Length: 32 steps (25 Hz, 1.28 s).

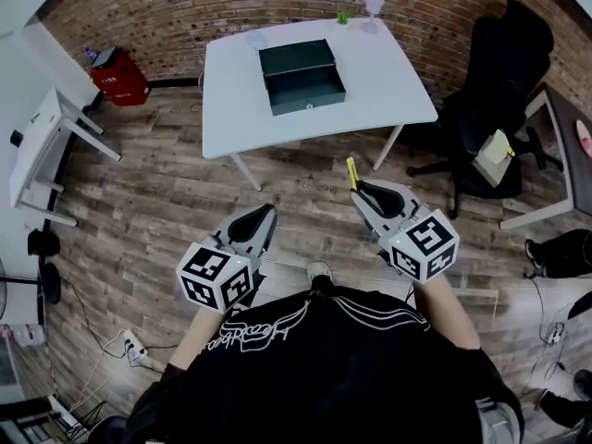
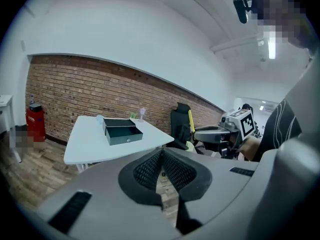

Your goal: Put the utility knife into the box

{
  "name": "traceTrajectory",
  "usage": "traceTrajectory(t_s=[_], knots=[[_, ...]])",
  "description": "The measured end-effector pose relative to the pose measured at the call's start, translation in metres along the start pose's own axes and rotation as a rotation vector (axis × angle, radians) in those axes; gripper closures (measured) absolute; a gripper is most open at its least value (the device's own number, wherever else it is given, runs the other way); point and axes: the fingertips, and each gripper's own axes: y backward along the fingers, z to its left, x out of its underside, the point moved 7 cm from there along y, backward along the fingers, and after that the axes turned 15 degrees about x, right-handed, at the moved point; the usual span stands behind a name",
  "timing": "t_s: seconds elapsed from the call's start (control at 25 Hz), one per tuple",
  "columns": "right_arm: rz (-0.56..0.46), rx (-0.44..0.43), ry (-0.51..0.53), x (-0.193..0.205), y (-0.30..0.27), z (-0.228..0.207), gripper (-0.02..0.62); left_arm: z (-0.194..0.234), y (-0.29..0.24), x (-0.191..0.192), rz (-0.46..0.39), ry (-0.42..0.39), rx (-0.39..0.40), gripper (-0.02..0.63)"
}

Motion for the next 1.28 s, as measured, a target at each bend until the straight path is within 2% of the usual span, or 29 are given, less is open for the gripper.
traceTrajectory(t_s=[0.2,0.4,0.76,0.96,1.2,1.28], knots=[[0.011,-0.006,0.025,-0.02,-0.057,-0.041,0.528,0.049,-0.04,-0.033,0.0,0.008,-0.01,0.571],[0.013,-0.015,0.078,-0.036,-0.101,-0.07,0.528,0.078,-0.068,-0.057,-0.012,-0.01,-0.021,0.571],[0.049,-0.023,0.128,-0.045,-0.163,-0.085,0.528,0.128,-0.077,-0.06,0.012,0.016,-0.052,0.571],[0.093,-0.004,0.128,-0.045,-0.201,-0.088,0.528,0.166,-0.088,-0.067,0.035,0.033,-0.02,0.571],[0.143,0.045,0.15,-0.053,-0.255,-0.104,0.528,0.222,-0.109,-0.099,0.054,0.019,0.026,0.571],[0.16,0.058,0.186,-0.055,-0.273,-0.108,0.528,0.24,-0.117,-0.109,0.058,0.019,0.044,0.571]])
